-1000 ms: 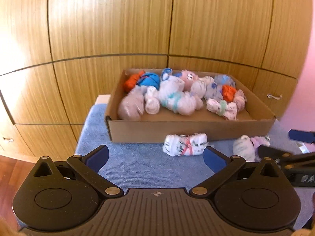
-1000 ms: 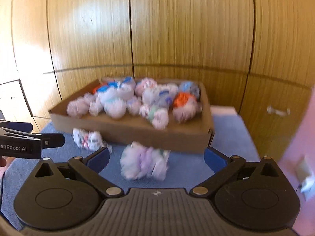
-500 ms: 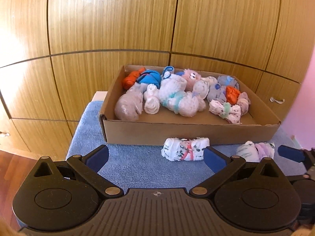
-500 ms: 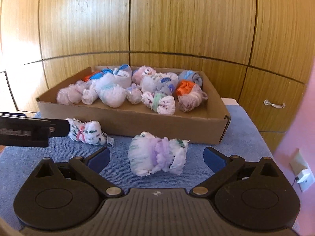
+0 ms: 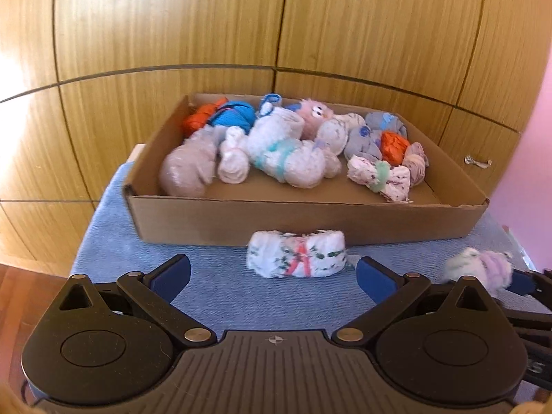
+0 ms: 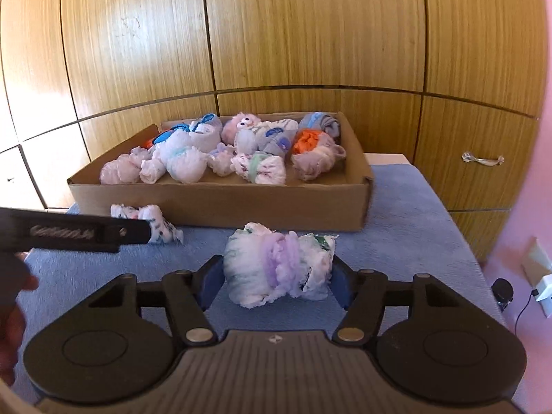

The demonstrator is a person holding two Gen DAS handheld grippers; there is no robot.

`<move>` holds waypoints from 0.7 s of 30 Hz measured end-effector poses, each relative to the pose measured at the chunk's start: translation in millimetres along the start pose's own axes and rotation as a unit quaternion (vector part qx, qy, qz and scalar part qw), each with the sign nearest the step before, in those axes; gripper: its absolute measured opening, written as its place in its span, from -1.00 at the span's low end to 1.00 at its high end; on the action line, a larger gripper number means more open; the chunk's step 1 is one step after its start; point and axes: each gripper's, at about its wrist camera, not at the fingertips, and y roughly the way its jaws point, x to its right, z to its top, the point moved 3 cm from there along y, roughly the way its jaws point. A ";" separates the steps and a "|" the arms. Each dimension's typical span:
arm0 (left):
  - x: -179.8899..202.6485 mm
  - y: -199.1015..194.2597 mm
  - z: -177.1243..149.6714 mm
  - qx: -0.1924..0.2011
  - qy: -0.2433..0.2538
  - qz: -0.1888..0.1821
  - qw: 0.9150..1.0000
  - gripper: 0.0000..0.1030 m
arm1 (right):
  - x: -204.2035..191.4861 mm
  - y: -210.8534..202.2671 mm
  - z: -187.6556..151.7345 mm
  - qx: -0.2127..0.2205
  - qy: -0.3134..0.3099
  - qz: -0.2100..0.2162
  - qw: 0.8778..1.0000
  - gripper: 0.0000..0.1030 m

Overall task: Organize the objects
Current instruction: 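Grasp the white red-tied bundle with the left gripper while the right grasps the white lilac-green bundle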

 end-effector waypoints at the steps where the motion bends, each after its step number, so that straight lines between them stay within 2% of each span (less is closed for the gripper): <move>1: 1.9 3.0 0.1 -0.001 0.001 0.002 1.000 1.00 | 4.0 -2.4 -0.1 0.001 0.003 0.004 1.000 0.16; 6: 8.5 21.3 -0.4 -0.020 -0.008 0.000 1.000 0.99 | 10.4 -5.6 0.0 0.002 0.002 0.010 1.000 0.19; 10: 8.4 25.2 1.7 -0.013 -0.013 0.002 1.000 0.94 | 8.4 -4.2 -2.2 0.002 0.005 0.020 1.000 0.19; 15: 5.5 22.7 0.9 0.006 -0.011 0.009 1.000 0.61 | 8.4 -2.7 -5.4 0.001 0.003 0.024 1.000 0.18; 17: 3.1 19.5 -0.8 0.012 -0.010 0.010 1.000 0.39 | 9.5 -2.4 -6.8 0.001 0.001 0.021 1.000 0.19; 21: 0.0 13.1 -3.6 0.014 -0.015 -0.007 1.000 0.38 | 9.2 0.4 -10.6 -0.004 0.001 0.022 1.000 0.19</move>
